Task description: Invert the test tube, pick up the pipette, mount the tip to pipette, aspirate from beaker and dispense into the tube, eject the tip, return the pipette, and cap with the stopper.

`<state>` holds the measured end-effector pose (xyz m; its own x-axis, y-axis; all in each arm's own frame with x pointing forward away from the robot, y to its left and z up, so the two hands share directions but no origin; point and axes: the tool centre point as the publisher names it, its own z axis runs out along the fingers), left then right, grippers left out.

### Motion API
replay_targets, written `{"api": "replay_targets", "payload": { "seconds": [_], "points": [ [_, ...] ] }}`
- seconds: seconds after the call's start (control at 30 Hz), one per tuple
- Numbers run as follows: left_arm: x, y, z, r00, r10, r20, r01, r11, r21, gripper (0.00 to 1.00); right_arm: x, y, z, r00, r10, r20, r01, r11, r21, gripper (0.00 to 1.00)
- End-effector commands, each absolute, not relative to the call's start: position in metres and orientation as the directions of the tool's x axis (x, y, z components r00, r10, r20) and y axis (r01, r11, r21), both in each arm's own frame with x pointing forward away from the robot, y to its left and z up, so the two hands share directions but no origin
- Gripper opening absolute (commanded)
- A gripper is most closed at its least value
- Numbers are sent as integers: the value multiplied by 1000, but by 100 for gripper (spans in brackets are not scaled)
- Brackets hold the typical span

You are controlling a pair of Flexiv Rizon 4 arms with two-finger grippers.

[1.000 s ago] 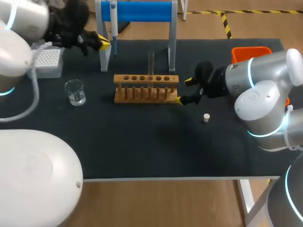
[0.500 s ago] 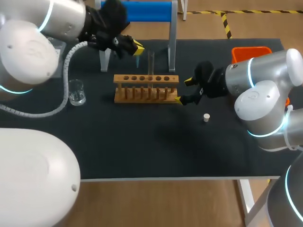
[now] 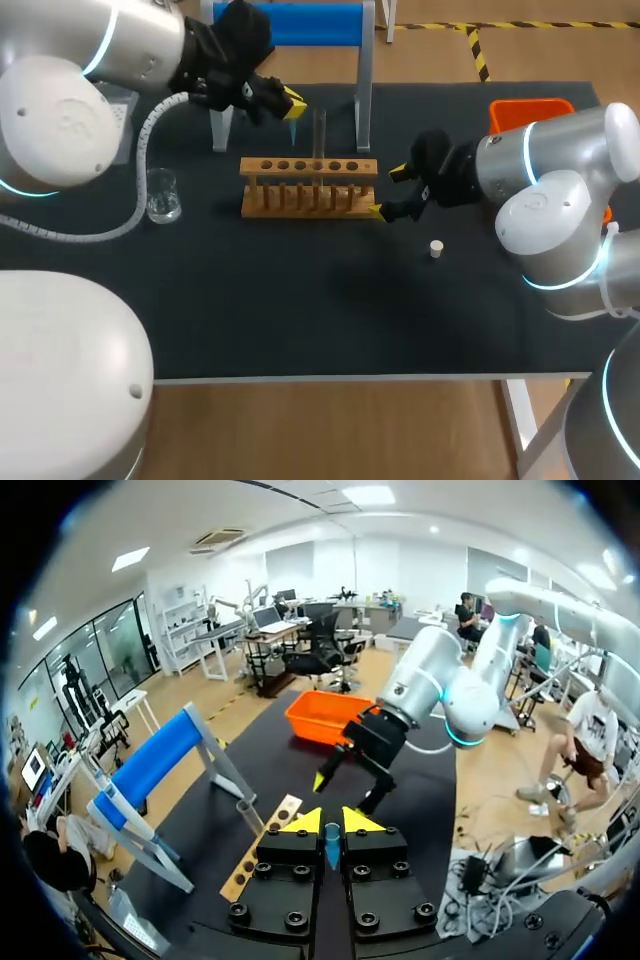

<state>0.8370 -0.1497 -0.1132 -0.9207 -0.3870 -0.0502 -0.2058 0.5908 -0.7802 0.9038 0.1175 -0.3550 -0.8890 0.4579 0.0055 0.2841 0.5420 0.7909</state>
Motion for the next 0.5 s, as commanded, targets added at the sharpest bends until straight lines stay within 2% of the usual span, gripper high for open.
{"api": "replay_targets", "payload": {
  "seconds": [0.03, 0.5],
  "points": [
    [836, -149, -112, -921, -386, -48, -207, 592, -779, 0, 904, 117, -355, -890, 456, 6, 283, 541, 792, 100],
    [827, -198, -116, -943, -331, -25, -197, 621, -758, 0, 904, 117, -355, -890, 456, 6, 283, 541, 792, 100]
  ]
}}
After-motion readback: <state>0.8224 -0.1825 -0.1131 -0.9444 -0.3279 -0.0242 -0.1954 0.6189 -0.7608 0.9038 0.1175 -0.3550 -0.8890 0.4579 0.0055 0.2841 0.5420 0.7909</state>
